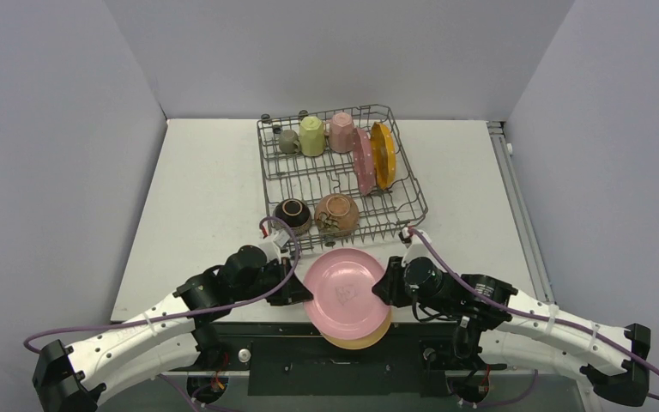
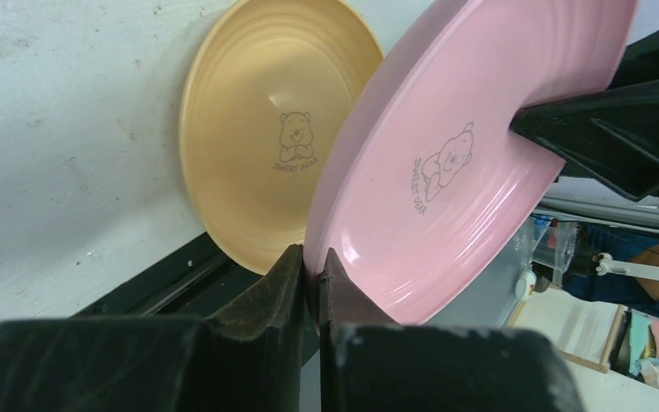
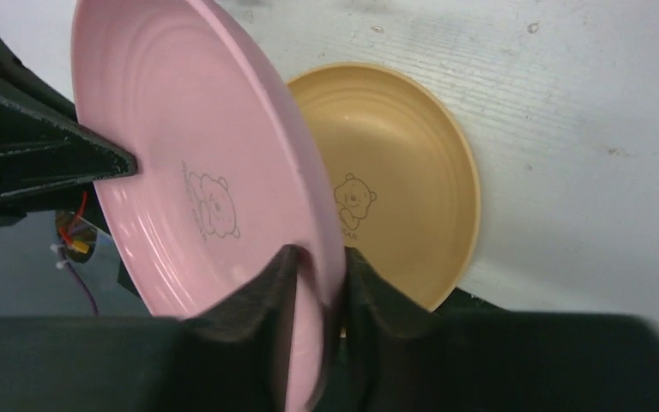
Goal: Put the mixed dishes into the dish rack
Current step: Insert the plate into the dish rack.
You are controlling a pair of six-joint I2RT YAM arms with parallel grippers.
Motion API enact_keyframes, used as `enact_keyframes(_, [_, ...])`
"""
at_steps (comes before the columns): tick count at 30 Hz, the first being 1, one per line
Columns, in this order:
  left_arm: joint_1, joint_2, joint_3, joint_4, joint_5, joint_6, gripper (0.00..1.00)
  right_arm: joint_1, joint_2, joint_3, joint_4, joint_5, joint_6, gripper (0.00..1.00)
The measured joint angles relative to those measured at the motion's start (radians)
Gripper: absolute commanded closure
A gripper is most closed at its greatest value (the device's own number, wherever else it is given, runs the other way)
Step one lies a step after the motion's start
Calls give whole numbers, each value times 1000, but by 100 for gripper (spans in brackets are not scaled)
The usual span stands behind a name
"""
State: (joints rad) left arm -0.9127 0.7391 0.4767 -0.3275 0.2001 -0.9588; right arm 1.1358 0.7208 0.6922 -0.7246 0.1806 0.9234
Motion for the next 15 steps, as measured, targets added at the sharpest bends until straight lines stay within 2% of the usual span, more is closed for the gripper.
enact_keyframes(2, [1,0,-1,-14,-7,8,100,0,0,-11,26,-15,11,100])
enact_keyframes(4, [11,-1,-11,-27,-5,8,91,0,-18,-11,48,-28,20,100])
enact_keyframes(5, [11,-3,-10,-23,-2,10,79,1,-22,-11,45,-27,18,100])
enact_keyframes(8, [19,-13,-2,-27,6,21,60,-7,-13,19,24,-7,-2,100])
enact_keyframes(9, [21,-14,10,-39,5,31,50,-18,0,45,9,8,-13,100])
enact_keyframes(10, [25,-14,27,-60,-2,42,44,-30,24,81,-12,31,-29,100])
enact_keyframes(11, [30,-14,50,-90,-15,58,34,-40,52,128,-35,56,-46,100])
enact_keyframes(12, [35,-14,79,-120,-32,74,29,-47,87,183,-60,88,-66,100])
enact_keyframes(13, [42,-14,116,-158,-60,95,19,-53,125,243,-82,122,-84,100])
enact_keyframes(15, [53,-14,185,-218,-109,134,12,-68,215,381,-120,196,-133,100])
